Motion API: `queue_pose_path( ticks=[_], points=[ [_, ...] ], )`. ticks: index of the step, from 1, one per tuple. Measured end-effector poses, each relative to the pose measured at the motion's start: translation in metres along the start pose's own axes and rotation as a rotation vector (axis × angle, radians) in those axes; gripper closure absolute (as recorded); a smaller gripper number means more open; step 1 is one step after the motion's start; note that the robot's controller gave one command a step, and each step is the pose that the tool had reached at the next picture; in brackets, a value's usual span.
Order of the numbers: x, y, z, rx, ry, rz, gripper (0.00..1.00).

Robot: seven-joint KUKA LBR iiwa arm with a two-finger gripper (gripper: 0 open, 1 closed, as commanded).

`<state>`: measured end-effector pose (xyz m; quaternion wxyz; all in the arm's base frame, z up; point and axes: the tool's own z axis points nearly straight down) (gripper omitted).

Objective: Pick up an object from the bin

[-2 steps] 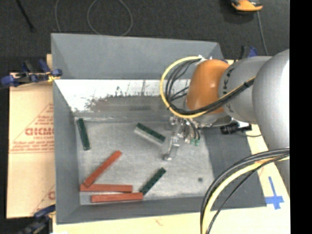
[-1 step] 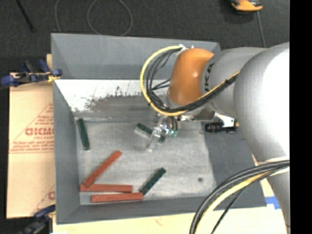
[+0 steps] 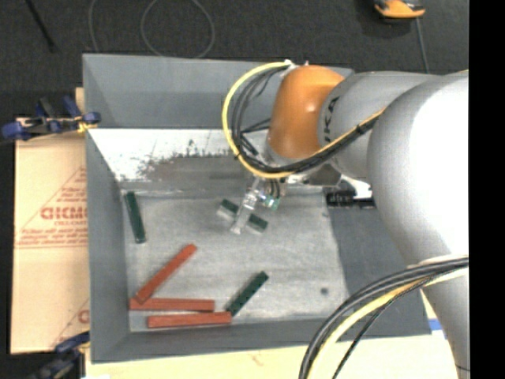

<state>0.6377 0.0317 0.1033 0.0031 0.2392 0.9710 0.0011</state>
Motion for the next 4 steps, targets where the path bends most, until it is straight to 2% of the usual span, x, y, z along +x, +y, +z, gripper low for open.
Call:
queue_pose_path(
  ticks=[1,2,3,4],
  points=[
    [0.02,-0.002,0.034,0.003,0.006,0.166,0.0],
    [0.018,-0.003,0.033,0.006,0.002,0.159,0.0],
    [0.018,-0.003,0.032,0.005,0.001,0.157,1.0],
    [0.014,-0.002,-0.054,-0.002,-0.004,0.151,1.0]
  ],
)
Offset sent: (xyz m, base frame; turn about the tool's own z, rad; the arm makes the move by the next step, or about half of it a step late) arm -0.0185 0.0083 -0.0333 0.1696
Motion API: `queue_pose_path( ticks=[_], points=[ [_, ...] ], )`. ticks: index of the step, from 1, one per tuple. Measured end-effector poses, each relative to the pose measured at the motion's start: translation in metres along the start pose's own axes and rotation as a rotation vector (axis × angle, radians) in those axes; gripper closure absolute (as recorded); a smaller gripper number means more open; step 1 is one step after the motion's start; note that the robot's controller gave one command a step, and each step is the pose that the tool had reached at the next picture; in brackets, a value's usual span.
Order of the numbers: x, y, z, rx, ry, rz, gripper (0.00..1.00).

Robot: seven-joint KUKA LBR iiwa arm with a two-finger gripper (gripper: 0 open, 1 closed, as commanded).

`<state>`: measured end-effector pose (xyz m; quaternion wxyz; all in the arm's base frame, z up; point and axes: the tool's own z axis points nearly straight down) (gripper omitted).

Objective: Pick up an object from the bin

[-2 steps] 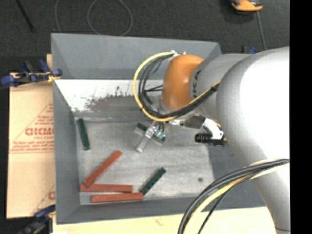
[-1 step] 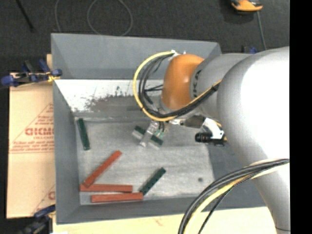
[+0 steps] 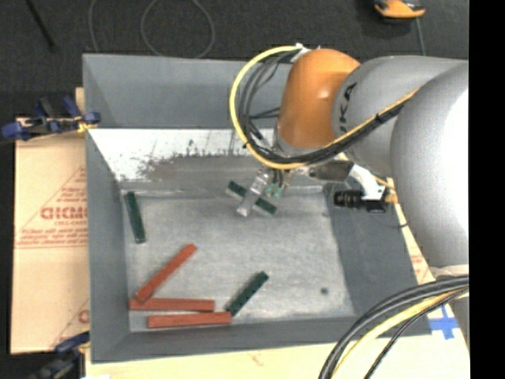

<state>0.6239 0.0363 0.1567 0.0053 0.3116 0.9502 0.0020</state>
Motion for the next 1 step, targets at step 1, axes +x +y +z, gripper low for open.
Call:
queue_pose_path(
  ticks=[1],
  points=[
    [-0.0018,0.0001,-0.009,0.004,0.003,-0.005,1.0]
  ],
)
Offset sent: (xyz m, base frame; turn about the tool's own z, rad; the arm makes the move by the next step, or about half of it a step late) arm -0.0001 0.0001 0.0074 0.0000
